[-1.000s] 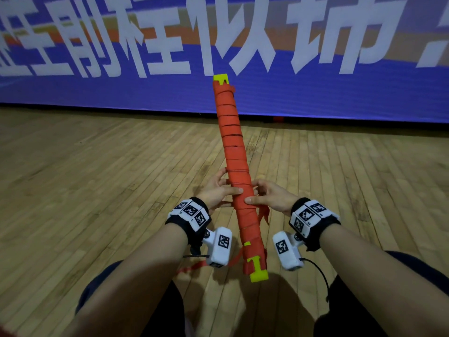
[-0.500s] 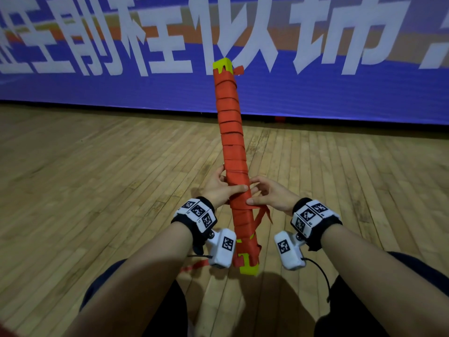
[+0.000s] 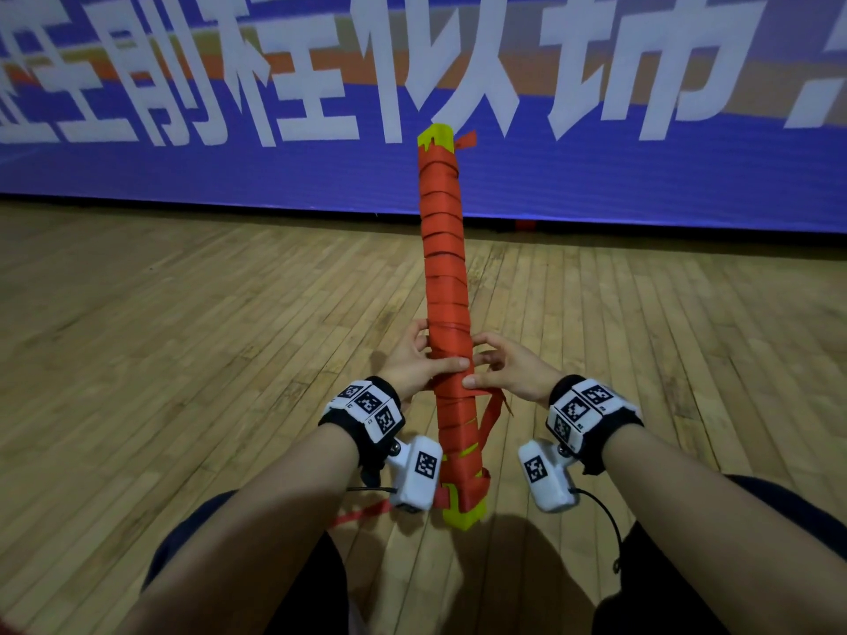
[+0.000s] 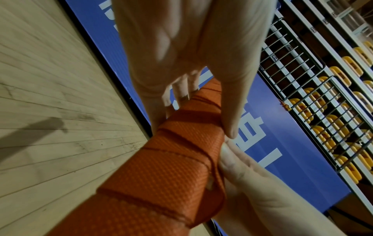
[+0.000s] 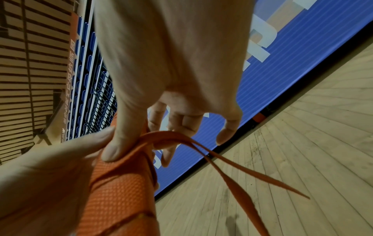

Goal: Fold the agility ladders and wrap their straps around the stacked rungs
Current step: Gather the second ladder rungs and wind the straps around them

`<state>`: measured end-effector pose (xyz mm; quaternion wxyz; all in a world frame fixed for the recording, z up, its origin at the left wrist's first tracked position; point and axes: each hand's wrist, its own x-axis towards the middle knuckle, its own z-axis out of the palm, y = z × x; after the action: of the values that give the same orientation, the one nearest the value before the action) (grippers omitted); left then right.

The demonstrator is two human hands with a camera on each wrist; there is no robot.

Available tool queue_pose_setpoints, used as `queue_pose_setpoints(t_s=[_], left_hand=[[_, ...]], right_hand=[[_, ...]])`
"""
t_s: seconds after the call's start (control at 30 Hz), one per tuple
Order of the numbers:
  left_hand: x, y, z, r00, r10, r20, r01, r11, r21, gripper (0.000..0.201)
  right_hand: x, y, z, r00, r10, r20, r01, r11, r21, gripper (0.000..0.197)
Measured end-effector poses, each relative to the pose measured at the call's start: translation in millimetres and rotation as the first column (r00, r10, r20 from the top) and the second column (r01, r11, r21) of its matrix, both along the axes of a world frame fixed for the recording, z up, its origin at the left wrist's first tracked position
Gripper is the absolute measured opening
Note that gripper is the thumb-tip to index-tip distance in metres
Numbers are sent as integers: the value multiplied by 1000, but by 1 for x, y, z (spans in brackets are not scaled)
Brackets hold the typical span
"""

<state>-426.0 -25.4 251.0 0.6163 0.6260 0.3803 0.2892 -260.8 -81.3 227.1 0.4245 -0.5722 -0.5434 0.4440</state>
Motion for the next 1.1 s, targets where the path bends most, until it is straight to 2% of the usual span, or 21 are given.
queue_pose_setpoints(t_s=[0.17, 0.37, 0.57, 0.77, 0.97, 1.1], left_hand=[[1, 0, 1, 995, 12, 104, -4, 997, -76, 72], [1, 1, 0, 989, -26, 143, 42, 993, -109, 70], [-1, 5, 3, 995, -73, 68, 76, 996, -48, 66], [1, 7, -1, 993, -67, -97, 77, 992, 99, 73], [1, 10, -4, 998, -23, -54, 27, 997, 74, 80], [-3, 12, -1, 999, -38, -20, 39, 999, 21, 63]], right_hand=[[2, -1, 3, 1000, 9, 1, -9, 1000, -3, 45], [1, -4, 7, 997, 82, -3, -82, 996, -21, 36], [0, -3, 5, 997, 40, -60, -42, 999, -30, 38], [-9, -2, 0, 1000, -14, 10, 14, 1000, -26, 41], [-5, -1, 2, 996, -10, 90, 12, 1000, -28, 46], [3, -1, 2, 998, 56, 27, -56, 998, -25, 44]])
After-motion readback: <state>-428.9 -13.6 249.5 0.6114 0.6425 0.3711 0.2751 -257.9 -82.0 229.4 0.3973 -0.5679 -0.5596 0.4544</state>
